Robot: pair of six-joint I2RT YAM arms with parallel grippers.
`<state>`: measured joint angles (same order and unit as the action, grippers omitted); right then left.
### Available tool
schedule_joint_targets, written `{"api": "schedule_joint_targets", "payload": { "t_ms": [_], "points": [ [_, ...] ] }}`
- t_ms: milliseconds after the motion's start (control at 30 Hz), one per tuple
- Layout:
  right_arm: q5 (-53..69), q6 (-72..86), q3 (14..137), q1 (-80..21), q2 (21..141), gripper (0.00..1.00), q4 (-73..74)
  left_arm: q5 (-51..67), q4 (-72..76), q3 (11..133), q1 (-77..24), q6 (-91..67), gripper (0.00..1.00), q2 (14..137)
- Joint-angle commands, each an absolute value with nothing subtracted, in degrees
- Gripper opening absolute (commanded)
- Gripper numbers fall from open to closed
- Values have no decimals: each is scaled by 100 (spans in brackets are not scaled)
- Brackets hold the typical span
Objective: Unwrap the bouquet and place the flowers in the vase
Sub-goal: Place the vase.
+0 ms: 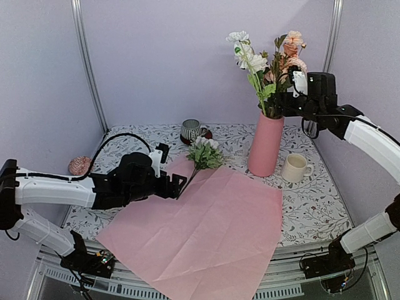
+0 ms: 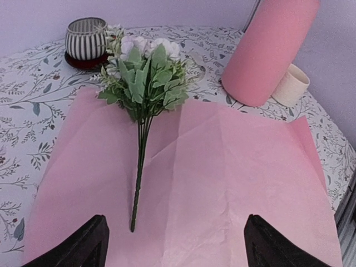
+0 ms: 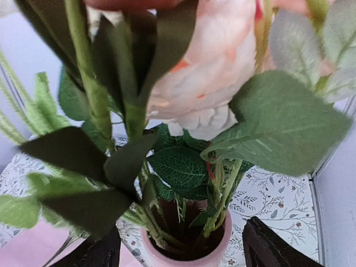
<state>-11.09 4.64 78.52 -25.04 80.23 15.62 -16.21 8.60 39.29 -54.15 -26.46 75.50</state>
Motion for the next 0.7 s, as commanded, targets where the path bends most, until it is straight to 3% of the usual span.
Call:
{"api": "schedule_joint_targets", "payload": {
  "t_ms": [0, 200, 400, 667],
  "points": [
    [-693, 439, 7592, -2485, 7305, 84, 1882, -1595, 489, 4226, -5142, -2797, 86, 7796],
    [819, 406, 6885, -2488, 6592, 84, 1738, -1214, 174, 4635, -4742, -2750, 70, 8329],
    [2226, 706, 5393, -2777, 6206, 80, 229, -1051, -122, 5235, -4553, -2485, 52, 9178],
    [2378, 687, 4141, -3267, 6601, 80, -1417, -798, -453, 6121, -4434, -1980, 52, 10273]
  ]
}}
